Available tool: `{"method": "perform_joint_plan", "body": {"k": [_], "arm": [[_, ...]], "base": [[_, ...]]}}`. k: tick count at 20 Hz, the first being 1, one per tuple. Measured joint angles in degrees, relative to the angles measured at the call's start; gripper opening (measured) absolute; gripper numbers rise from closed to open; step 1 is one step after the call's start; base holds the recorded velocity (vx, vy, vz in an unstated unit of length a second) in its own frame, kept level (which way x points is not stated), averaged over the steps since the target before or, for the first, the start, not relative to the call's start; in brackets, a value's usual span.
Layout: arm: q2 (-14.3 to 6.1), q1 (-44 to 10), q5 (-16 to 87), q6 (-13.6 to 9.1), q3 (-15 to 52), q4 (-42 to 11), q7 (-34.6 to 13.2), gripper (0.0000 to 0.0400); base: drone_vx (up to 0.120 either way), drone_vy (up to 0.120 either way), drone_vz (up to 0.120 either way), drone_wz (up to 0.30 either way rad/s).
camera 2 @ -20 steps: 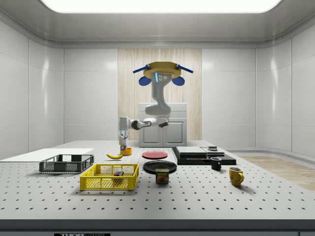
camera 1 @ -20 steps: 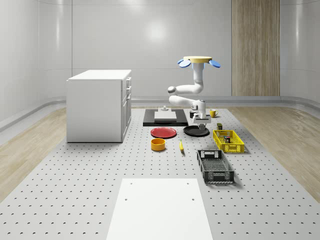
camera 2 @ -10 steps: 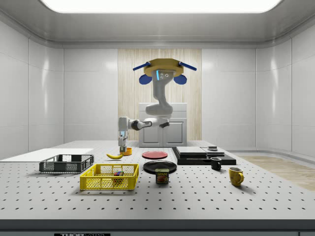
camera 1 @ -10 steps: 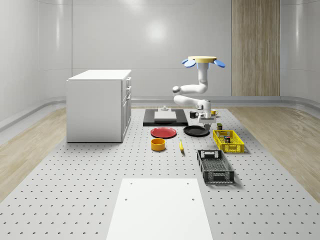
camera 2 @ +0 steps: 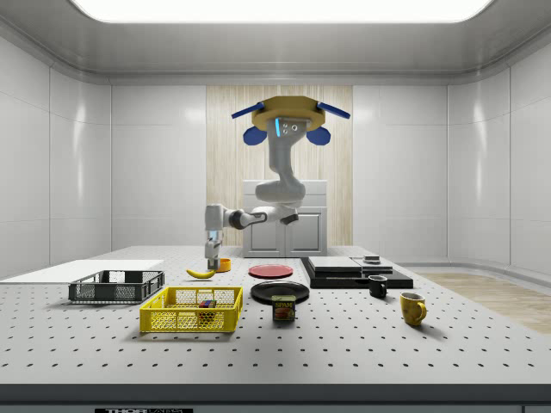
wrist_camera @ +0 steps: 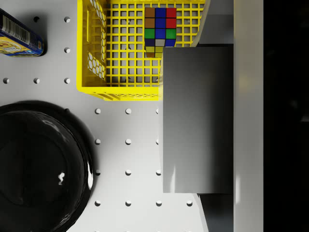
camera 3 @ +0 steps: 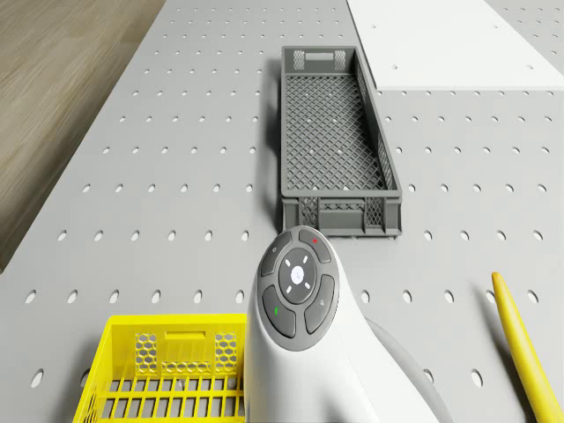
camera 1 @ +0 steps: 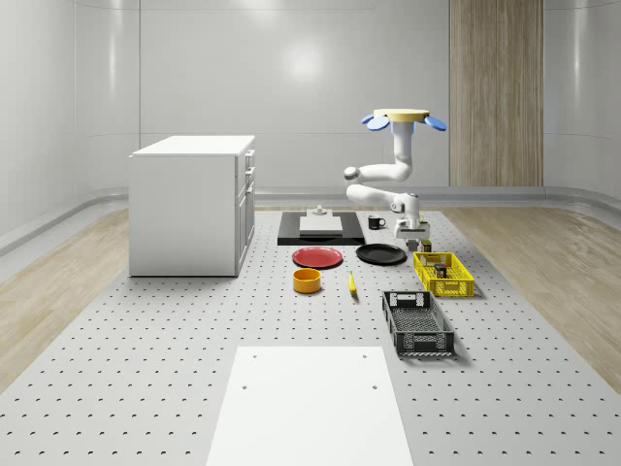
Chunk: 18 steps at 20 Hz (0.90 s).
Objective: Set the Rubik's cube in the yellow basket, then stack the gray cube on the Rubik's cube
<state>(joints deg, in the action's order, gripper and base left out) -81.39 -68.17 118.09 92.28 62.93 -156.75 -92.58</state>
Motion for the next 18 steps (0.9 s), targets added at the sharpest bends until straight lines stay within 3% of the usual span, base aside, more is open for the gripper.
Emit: {"method": "perform_joint_plan", "body": {"k": [7, 11, 18], "arm": [[-0.1, 0.0, 0.0, 0.1, 0.0, 0.0, 0.0, 0.0250], [-0.1, -0.1, -0.1, 0.1, 0.0, 0.0, -0.1, 0.0250], [-0.2, -0.1, -0.1, 0.2, 0.0, 0.0, -0.1, 0.0250]], "base": [[-0.080, 0.120, 0.000, 0.000], [0.060, 0.120, 0.000, 0.000], [0.000, 0.114, 0.000, 0.000]]}}
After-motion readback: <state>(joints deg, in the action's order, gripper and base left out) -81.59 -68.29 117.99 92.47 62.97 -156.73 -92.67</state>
